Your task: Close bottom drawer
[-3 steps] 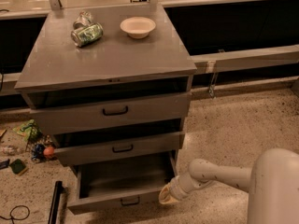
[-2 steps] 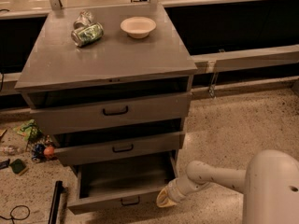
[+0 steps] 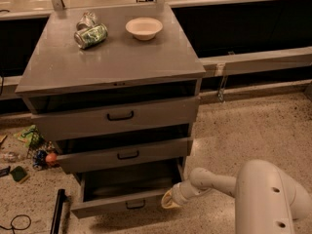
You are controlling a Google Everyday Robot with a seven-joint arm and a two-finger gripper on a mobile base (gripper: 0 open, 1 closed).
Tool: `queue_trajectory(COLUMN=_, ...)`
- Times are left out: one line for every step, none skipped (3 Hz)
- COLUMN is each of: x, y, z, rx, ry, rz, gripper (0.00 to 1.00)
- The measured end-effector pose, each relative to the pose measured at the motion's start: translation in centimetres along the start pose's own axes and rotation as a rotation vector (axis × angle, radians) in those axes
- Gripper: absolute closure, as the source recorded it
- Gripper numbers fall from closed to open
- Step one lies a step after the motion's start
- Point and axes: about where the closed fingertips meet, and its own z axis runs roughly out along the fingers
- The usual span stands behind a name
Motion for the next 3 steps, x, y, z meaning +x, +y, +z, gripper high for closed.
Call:
queue_trajectory(x=0.0, y=0.0, z=0.0, rx=0.0, ry=0.0, rz=0.0, gripper=1.0)
queue_trajectory(x=0.8, y=-0.5, z=0.7, rx=0.029, ry=0.021, rz=-0.015, gripper=1.0)
queue_trajectory(x=1.4, y=-2.0, z=0.8, rx=0.07, ry=0.049, rz=-0.068, gripper=1.0)
